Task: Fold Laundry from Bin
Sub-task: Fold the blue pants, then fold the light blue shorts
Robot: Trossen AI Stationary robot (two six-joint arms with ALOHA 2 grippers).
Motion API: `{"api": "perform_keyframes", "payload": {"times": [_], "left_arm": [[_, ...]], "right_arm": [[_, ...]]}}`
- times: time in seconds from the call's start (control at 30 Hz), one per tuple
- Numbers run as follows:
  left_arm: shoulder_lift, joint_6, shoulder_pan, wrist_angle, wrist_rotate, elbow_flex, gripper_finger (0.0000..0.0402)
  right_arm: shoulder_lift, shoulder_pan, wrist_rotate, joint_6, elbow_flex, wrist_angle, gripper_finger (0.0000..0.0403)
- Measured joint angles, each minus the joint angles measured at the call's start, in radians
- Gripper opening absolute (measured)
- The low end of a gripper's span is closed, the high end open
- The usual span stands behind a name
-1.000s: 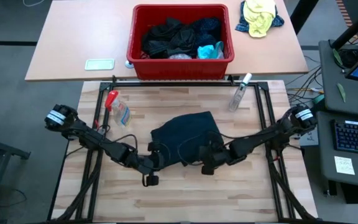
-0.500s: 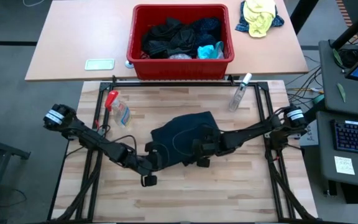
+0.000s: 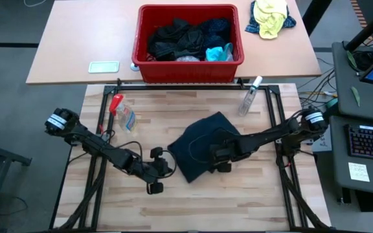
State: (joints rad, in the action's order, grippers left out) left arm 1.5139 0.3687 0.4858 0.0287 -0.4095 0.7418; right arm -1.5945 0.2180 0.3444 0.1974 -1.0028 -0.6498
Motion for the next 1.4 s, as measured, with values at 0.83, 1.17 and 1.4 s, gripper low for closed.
{"api": "perform_keyframes", "payload": {"times": [0.83,1.17,1.4], "left_arm": [[-0.58,-0.754,-0.418,0.213,-0.003,-0.044,0.0],[-0.697,-0.746,-0.615,0.156,0.0,-0.084,0.0],[-0.698,-0.736,-0.618,0.17,0.0,-0.084,0.0]], "right_arm": [[-0.096,-0.753,0.04,-0.272,-0.911,0.098,0.0012],[-0.49,-1.043,-0.189,-0.215,-1.298,0.032,0.0012],[-0.601,-1.155,-0.214,-0.119,-1.268,0.052,0.0013]]}}
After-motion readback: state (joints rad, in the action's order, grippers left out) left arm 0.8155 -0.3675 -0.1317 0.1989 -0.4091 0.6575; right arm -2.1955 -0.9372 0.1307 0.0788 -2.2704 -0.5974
